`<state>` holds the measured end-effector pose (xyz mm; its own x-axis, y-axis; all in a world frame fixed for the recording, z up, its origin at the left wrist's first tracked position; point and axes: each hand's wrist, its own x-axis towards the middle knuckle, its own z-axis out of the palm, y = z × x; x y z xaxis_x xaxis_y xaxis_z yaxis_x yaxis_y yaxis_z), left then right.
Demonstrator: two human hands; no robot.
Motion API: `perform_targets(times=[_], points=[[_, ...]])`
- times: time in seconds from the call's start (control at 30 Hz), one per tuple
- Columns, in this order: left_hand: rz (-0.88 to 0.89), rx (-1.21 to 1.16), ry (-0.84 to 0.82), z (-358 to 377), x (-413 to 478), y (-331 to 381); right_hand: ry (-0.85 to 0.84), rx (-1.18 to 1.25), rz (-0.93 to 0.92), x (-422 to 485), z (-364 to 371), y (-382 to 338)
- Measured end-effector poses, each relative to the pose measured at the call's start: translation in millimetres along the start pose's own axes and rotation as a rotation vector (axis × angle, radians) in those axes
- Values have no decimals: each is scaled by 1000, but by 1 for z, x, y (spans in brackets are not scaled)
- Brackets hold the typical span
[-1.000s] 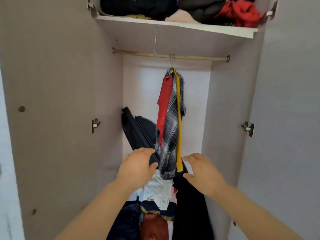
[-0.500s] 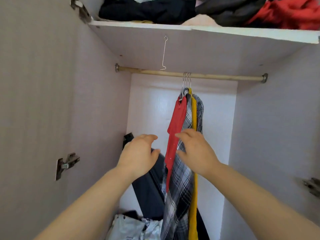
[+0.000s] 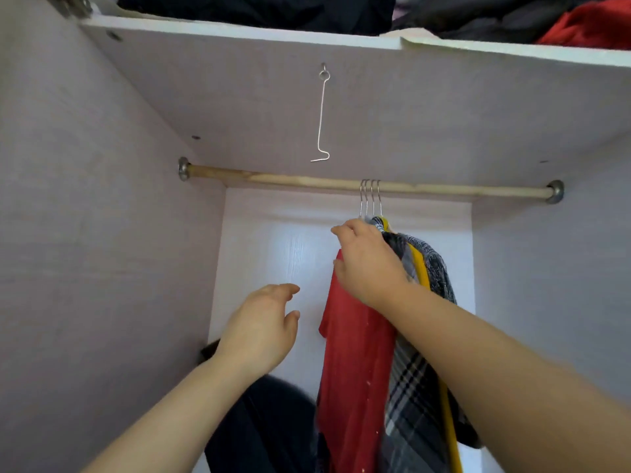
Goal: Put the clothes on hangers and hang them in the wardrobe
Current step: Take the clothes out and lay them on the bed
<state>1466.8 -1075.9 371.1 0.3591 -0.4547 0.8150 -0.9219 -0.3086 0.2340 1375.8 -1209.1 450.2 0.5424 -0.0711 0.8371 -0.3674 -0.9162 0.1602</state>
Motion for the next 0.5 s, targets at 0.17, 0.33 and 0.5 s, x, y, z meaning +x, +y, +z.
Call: perform_targets(times=[0.17, 0.33, 0.5], points=[[47, -24, 12, 33, 38, -20, 70, -35, 27, 19, 26, 46], [88, -2, 18, 55, 60, -28, 148, -28, 34, 18, 41, 98], [93, 66, 52, 65, 77, -31, 248, -46, 93, 36, 61, 132]])
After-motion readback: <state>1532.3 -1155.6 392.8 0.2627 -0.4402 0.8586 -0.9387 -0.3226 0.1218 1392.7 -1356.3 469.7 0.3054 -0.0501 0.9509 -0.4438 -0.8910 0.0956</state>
